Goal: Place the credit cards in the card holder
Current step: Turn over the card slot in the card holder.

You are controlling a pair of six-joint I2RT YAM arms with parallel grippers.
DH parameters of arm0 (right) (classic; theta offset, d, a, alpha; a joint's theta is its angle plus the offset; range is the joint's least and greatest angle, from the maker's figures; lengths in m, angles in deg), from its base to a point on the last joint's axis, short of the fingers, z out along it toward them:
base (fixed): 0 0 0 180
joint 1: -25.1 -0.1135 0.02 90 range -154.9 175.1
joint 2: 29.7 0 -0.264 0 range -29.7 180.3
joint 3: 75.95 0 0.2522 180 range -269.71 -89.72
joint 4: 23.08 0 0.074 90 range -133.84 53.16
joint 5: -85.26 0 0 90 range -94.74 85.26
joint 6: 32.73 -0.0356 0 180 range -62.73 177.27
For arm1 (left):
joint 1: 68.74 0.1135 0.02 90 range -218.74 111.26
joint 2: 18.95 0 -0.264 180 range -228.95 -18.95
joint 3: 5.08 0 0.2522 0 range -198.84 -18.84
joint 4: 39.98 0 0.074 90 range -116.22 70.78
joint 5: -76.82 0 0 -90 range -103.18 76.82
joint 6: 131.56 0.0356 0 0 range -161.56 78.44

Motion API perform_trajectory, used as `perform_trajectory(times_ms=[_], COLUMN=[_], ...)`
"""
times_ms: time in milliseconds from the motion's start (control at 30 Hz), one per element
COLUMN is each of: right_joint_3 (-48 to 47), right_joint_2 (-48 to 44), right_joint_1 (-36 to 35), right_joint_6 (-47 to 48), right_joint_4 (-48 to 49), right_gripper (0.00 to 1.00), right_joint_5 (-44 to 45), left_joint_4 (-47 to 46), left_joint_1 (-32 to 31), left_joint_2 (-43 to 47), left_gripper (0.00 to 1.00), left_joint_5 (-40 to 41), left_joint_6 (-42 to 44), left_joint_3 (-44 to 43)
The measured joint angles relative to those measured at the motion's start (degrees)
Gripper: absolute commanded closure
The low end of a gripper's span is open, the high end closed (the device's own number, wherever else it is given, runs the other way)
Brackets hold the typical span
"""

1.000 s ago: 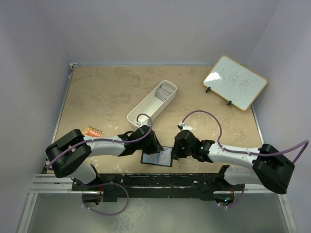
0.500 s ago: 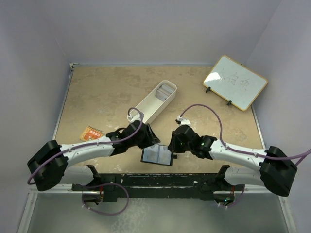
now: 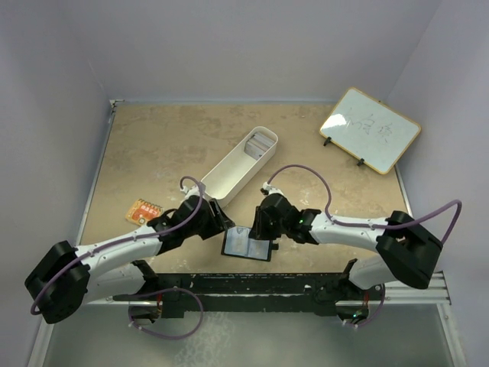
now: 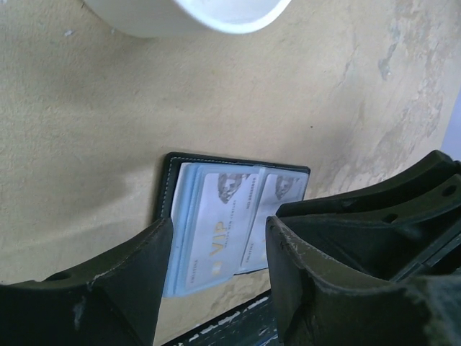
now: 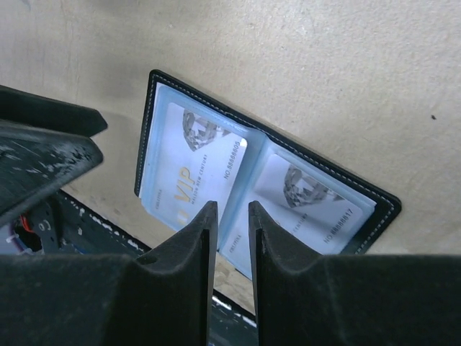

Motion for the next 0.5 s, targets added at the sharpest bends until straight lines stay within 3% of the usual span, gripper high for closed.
perform_trajectory(times_ms=[500], right_joint_3=[-1.0], right_joint_2=[6.0], right_joint_1=[-0.6], right_joint_6=[-0.8], right_joint_4=[2.8], right_gripper=[0.82], right_joint_5=[-2.0], left_joint_4=[-7.0], left_joint_1=[0.2], left_joint_2=[-0.6], left_gripper=[0.48], left_joint_5=[-4.4], left_joint_6=[0.0], left_joint_3=[4.1])
